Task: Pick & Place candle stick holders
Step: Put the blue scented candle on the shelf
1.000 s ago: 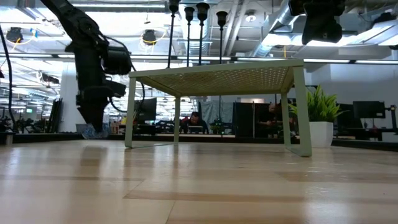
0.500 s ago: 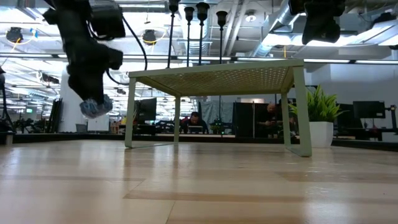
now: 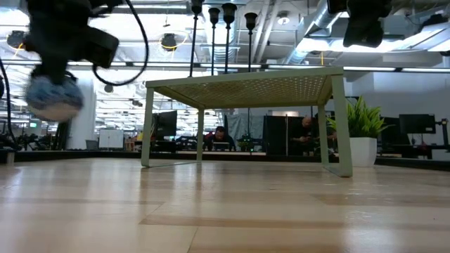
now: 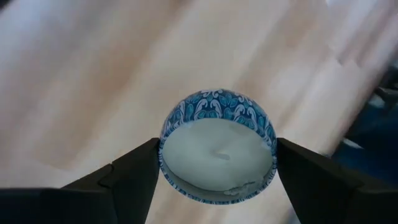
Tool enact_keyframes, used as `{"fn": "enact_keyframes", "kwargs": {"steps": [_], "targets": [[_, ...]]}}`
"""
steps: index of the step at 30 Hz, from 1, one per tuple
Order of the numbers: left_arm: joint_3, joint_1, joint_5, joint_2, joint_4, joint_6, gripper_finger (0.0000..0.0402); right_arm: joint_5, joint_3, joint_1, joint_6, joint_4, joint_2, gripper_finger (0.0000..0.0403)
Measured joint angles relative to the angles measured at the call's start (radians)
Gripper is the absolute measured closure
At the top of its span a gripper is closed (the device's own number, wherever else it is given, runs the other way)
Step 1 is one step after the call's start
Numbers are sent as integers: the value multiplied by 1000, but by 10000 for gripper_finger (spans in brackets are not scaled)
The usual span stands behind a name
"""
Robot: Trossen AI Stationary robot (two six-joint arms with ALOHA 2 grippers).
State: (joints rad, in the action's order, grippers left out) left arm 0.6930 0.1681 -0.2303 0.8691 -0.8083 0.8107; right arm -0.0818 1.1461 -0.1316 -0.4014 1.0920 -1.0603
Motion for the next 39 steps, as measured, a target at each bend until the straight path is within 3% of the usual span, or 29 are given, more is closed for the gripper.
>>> {"fn": "enact_keyframes", "kwargs": {"steps": [8,16,23,28,39], "targets": [[0,228,3,135,163,264,101,0,0,82,11,9,0,403],[25,281,51,377,479,418,101,-27,0,272,-70,66,0,403],[209,270,56,607,504,371,101,-26,0,482,-160,67,1,403],[369,237,132,718,505,318,101,-16,0,635,-221,68,1,403],[550,202,224,894,505,263,101,136,0,867,-517,101,1,403]]}}
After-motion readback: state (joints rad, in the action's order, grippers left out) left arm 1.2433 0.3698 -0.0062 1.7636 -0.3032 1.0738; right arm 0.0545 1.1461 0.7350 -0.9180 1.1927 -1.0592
